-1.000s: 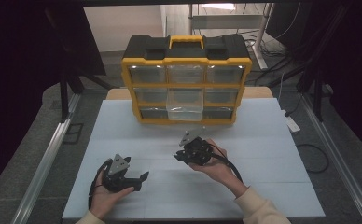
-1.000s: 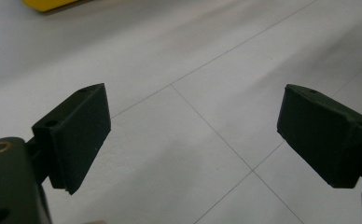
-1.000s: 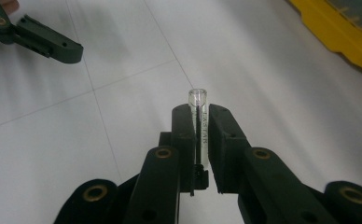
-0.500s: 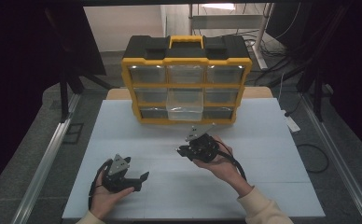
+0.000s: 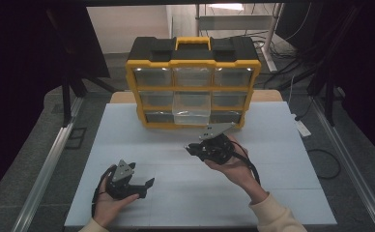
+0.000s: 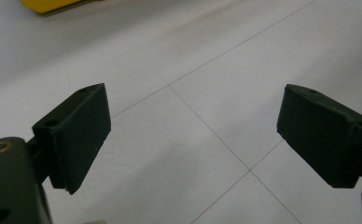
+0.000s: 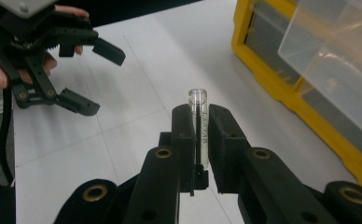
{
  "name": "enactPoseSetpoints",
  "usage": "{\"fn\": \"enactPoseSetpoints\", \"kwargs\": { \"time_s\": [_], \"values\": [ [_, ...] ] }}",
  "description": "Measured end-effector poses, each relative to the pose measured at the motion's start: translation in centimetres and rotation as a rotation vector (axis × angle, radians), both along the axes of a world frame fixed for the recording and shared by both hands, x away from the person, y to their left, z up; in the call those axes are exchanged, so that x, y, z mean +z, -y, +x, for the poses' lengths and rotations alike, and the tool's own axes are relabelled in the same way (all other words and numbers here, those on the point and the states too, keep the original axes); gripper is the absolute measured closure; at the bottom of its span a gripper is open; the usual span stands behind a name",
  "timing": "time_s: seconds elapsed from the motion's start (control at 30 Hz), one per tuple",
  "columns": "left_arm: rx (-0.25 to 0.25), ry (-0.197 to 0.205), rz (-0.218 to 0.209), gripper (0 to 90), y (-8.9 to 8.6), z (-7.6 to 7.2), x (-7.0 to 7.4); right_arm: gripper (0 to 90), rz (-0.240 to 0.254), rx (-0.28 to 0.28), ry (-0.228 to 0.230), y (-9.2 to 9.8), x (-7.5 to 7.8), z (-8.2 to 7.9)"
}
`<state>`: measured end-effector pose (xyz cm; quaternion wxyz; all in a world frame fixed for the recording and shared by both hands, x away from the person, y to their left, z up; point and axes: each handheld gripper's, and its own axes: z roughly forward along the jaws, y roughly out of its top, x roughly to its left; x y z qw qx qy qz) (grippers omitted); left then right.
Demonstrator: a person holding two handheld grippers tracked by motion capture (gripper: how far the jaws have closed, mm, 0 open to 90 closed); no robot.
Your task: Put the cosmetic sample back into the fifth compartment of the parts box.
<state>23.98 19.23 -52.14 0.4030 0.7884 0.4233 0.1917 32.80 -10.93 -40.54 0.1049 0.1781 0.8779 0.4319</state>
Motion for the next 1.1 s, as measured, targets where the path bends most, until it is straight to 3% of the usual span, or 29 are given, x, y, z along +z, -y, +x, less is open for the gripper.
{"fn": "enactPoseSetpoints", "kwargs": {
  "time_s": [0.47, 0.63, 1.1],
  "values": [
    [0.003, 0.003, 0.0, 10.5, 0.0, 0.0, 0.1, 81.4, 0.047, -0.016, 0.045, 0.9, 2.0, -0.5],
    [0.005, 0.006, -0.004, 10.5, -0.1, 0.0, 0.2, 81.4, 0.057, -0.022, 0.041, 1.2, 2.3, -0.3],
    [0.002, 0.005, -0.009, 10.5, -0.2, -0.1, 0.2, 81.4, 0.045, -0.046, 0.049, 0.9, 3.6, 0.9]
  ]
}}
